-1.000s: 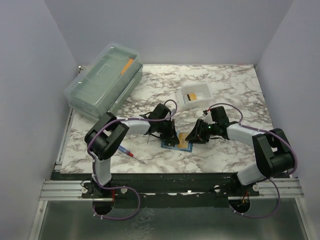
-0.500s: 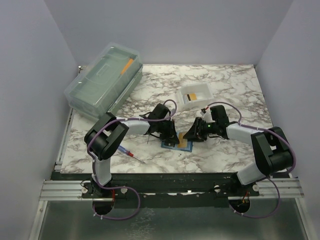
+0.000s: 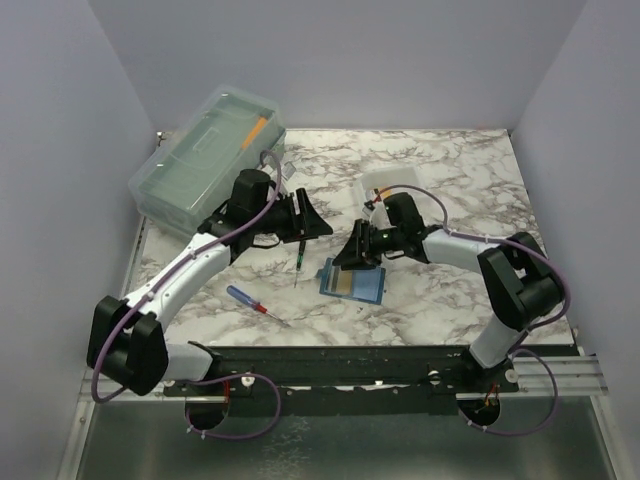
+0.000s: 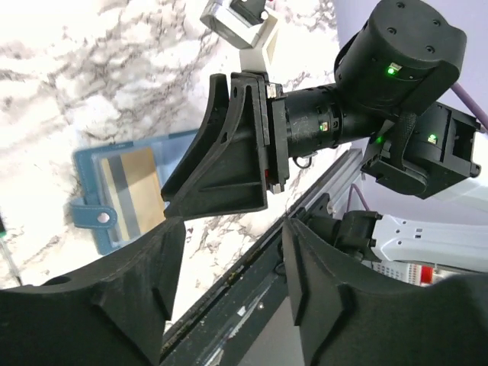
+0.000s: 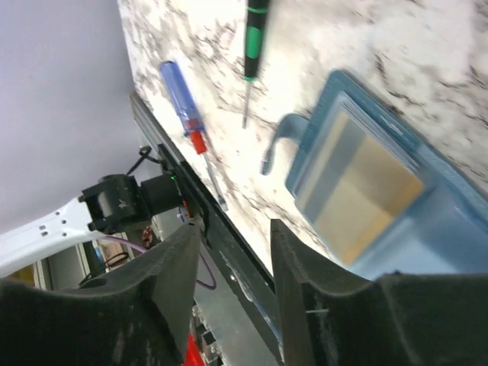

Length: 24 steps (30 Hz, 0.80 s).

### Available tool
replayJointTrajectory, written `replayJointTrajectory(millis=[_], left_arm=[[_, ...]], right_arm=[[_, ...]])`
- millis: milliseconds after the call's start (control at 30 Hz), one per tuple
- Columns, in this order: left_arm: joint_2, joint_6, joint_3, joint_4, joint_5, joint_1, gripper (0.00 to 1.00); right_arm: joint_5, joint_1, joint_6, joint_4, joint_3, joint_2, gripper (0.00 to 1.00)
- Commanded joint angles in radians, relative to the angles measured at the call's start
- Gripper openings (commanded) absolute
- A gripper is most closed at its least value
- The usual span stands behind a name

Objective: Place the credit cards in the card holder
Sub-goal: Turn over the card slot in the card holder, then move the storage box to the center of the board.

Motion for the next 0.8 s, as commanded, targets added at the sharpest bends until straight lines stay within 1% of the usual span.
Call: replayJointTrajectory(millis=[0, 67, 133, 200, 300, 367, 467, 533, 667, 767], left_arm=[[-0.03, 0.032, 0.029, -0.069, -0.007, 0.037, 0.63], [-0.002, 0.022, 0.056, -0.045, -0.015, 0.039, 0.66], [0.043, -0.004, 0.089, -0.005, -0.001, 0.038, 0.71], [0.095, -0.033, 0.113, 0.053, 0.019, 0.037, 0.75], [0.176, -0.068, 0.149, 0.104, 0.016, 0.033, 0.76], [0.227, -0.092, 0.165, 0.129, 0.004, 0.029, 0.76], [0.3, -0.121, 0.208, 0.132, 0.017, 0.016, 0.76], [0.332, -0.114, 0.246, 0.094, 0.002, -0.001, 0.75], [0.371, -0.113, 0.308, 0.025, -0.004, -0.017, 0.75], [0.416, -0.08, 0.379, -0.046, -0.005, -0.016, 0.74]], right_arm=[[0.059, -0.007, 0.004, -0.038, 0.085, -0.027, 0.49], [0.167, -0.036, -0.09, -0.22, 0.158, -0.042, 0.51], [0.28, -0.074, -0.189, -0.41, 0.254, -0.042, 0.55], [0.353, -0.118, -0.26, -0.528, 0.334, -0.043, 0.58], [0.429, -0.18, -0.337, -0.623, 0.444, -0.025, 0.62], [0.519, -0.197, -0.388, -0.689, 0.527, 0.008, 0.65], [0.655, -0.2, -0.451, -0.764, 0.65, 0.089, 0.66], [0.702, -0.205, -0.471, -0.798, 0.726, 0.144, 0.67], [0.703, -0.214, -0.493, -0.842, 0.864, 0.254, 0.67], [0.678, -0.215, -0.517, -0.922, 0.982, 0.345, 0.66]])
